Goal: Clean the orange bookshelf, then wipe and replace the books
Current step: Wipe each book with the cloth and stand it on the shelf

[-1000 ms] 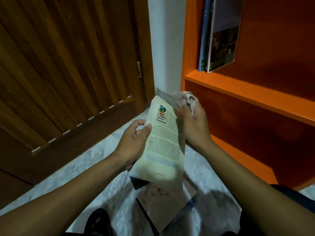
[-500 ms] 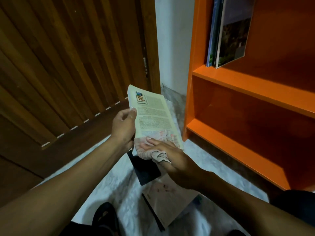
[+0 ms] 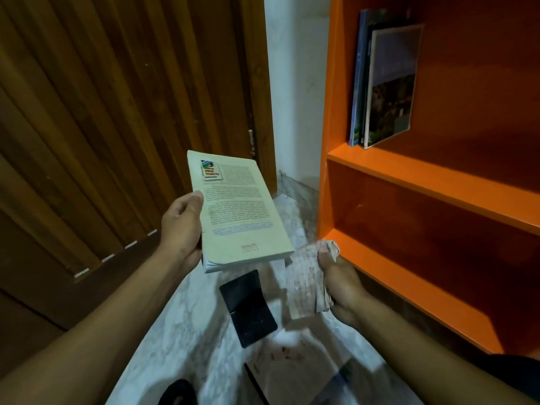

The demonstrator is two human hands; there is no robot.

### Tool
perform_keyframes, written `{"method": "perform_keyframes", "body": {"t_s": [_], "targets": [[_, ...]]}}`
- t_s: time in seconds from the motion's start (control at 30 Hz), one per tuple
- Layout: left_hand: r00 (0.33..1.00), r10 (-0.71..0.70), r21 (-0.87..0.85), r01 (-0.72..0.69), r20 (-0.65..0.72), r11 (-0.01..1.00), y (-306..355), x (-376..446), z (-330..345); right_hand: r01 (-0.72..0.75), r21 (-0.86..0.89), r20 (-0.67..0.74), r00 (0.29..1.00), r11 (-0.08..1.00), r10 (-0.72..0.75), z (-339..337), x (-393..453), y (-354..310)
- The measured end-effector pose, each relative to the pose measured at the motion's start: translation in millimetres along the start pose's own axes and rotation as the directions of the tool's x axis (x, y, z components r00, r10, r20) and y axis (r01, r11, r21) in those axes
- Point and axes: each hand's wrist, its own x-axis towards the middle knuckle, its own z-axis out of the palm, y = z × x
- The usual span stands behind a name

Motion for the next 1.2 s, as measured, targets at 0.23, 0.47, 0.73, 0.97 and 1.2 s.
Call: {"method": "perform_keyframes", "body": {"t_s": [0.23,0.47,0.73,0.97,1.2], "targets": [[0.966,-0.143,0.112,0.121,0.217,0.986,-19.4,-25.3,23.5,-0.244,0.341,0.402,0.911,0.908,0.094,11.3,-21.0,-34.1],[0.859,0.341,0.653,-0.511,0.381,0.558,-29.7,-34.8,50.9,0.161,0.177,0.152,0.97,0.971,-0.189,11.8,-18.4,-35.2],[0.942,0.187,0.329,-0.276,0.277,0.903,-28.5,-51.8,78.9,0.563,-0.532,0.138,0.794,0.632,-0.591,33.6,-42.1,-23.1],[0.996,0.09,0.12,-0.088,-0.006,0.989,-34.5,-39.0,68.3,0.576,-0.774,0.339,0.726,0.26,-0.599,25.8,-37.8,-16.1],[0.995,0.086,0.076,-0.089,0.044,0.993,-27.7,-32.0,46.4,0.452,-0.211,-0.027,0.884,0.867,-0.467,13.8,-25.0,-41.1]]}}
